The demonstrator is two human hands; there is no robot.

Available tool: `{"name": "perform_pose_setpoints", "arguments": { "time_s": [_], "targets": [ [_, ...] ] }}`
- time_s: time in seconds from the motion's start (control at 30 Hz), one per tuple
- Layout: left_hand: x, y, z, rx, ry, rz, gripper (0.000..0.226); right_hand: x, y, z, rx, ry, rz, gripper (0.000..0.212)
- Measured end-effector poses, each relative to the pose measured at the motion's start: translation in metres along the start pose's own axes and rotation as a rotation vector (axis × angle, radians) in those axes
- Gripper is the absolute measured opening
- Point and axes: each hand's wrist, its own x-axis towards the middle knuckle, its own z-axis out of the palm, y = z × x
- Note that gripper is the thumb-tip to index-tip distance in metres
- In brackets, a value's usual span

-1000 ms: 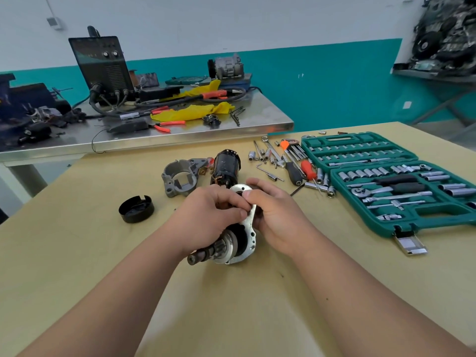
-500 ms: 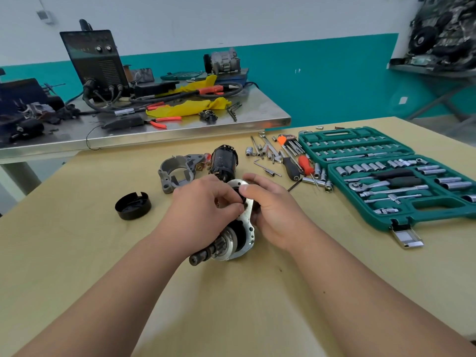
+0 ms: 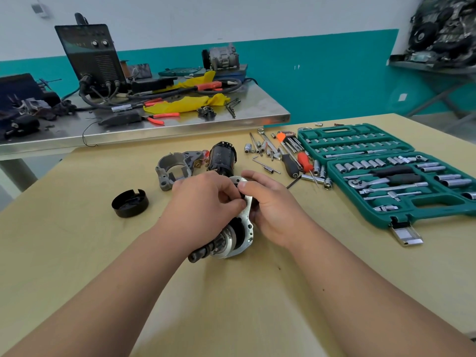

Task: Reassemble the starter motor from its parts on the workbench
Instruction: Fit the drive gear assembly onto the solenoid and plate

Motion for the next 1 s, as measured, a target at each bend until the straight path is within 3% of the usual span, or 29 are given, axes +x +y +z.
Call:
{"name": "perform_pose_setpoints", "arguments": {
  "time_s": [0.13,0.27,0.47,0.77,1.0],
  "targets": [
    [0.003,0.009,0.002,0.375,0.034,0.107,0.022,0.001,0.002,0.000,-0.037,0.008,-0.003,0.026],
    [0.008,0.021,0.006,0.550,-0.061,0.046,0.026,0.002,0.003,0.000,-0.034,0.032,0.006,0.025],
    [0.011,0.020,0.007,0.497,-0.069,-0.043,0.035,-0.001,0.001,0.002,-0.052,0.054,0.007,0.025],
    [0.007,0.023,0.011,0.383,0.002,-0.087,0.017,-0.004,-0.002,0.002,-0.030,0.041,0.021,0.035],
    [0.003,0.023,0.011,0.310,0.023,-0.153,0.028,-0.009,-0.004,0.003,0.010,0.034,0.010,0.034]
  ]
}}
